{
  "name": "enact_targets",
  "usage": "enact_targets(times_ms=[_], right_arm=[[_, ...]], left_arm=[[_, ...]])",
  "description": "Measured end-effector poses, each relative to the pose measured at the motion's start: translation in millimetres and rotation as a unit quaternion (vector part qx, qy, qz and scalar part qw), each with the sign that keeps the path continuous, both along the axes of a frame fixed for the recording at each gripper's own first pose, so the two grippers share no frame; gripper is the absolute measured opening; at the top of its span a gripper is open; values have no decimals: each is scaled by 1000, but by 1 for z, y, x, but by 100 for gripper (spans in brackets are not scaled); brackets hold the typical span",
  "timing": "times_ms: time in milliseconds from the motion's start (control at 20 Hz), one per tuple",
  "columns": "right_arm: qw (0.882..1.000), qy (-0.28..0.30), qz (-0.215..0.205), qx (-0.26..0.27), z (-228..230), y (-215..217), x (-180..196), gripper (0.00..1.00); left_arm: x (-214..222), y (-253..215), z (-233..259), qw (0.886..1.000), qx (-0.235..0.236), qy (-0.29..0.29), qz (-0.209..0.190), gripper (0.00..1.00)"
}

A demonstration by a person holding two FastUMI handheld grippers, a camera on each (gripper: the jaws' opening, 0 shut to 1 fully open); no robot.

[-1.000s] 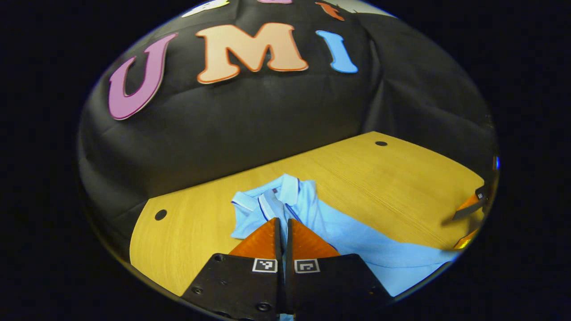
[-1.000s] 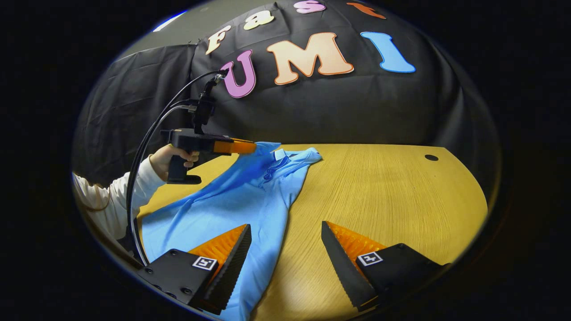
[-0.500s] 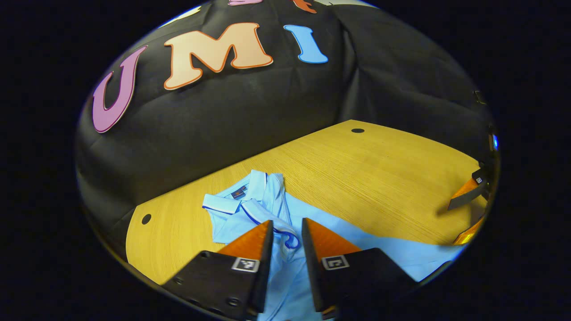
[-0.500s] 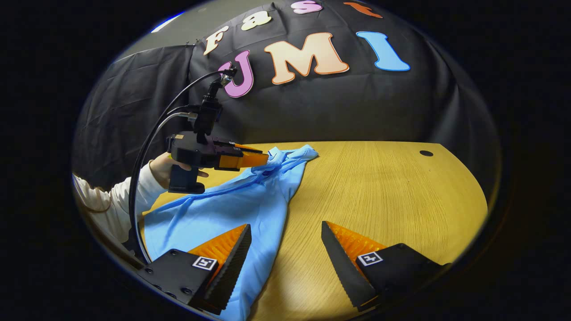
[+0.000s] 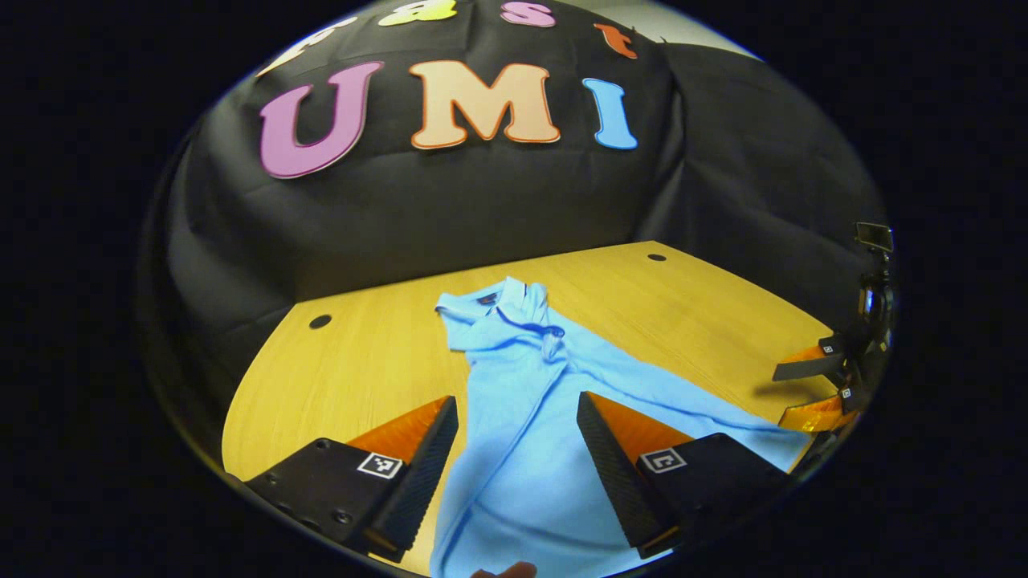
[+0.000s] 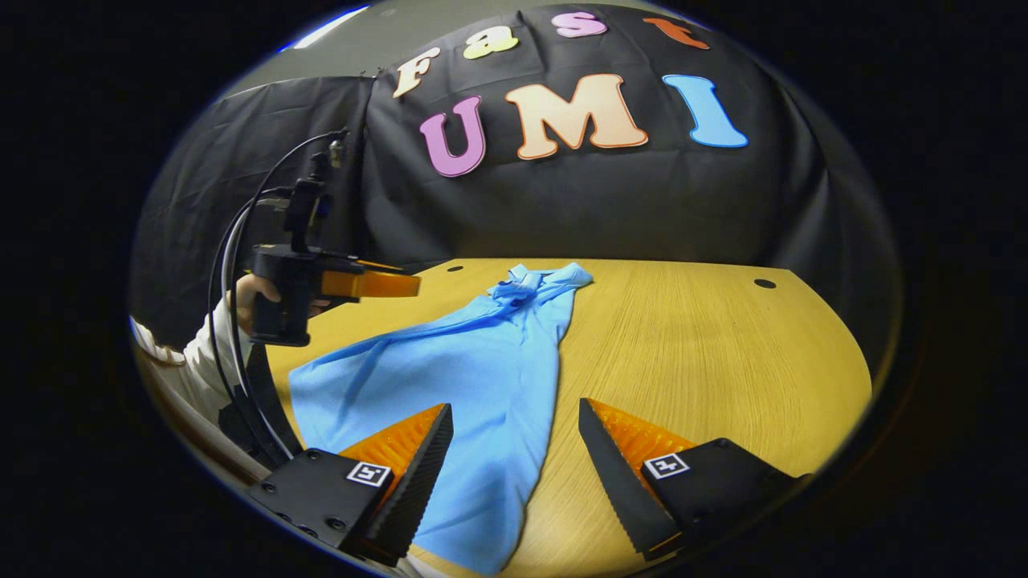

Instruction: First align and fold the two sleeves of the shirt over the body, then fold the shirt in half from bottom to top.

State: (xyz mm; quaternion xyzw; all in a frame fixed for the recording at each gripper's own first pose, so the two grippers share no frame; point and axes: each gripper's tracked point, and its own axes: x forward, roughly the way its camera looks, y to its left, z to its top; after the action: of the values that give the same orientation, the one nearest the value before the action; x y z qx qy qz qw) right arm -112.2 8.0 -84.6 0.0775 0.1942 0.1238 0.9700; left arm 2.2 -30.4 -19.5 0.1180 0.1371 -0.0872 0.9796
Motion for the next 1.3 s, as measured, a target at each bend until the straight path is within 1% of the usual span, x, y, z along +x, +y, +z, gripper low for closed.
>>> enact_targets(times_ms=[150,300,550,650,700,800,1050,1100,1150,1300], right_arm=[[1000,-1,6,1,-4,14,-20,98],[1000,0,4,-17,-9,18,-35,98],[1000,7,6,-26,-16,30,-53,98],[999,13,1,-37,-23,30,-57,98],[999,16,0,-39,-27,40,-61,98],[999,23,1,-42,-34,44,-65,98],[997,48,7,-62,-55,46,-69,98],[997,40,4,-61,-53,45,-66,96],[997,43,3,-62,-54,44,-66,98],[997,41,-3,-60,-54,45,-64,97]], left_arm=[[-50,29,-18,1000,-9,-5,26,91],[-88,40,-38,999,-34,-9,32,90],[-129,61,-78,997,-55,16,57,90],[-136,65,-86,997,-49,18,59,89],[-138,68,-89,997,-41,18,61,88],[-139,71,-97,997,-31,23,63,89],[-137,76,-112,996,-42,38,69,89],[-137,78,-114,996,-39,38,72,90],[-136,78,-112,996,-35,33,71,89],[-130,78,-113,996,-37,26,76,90]])
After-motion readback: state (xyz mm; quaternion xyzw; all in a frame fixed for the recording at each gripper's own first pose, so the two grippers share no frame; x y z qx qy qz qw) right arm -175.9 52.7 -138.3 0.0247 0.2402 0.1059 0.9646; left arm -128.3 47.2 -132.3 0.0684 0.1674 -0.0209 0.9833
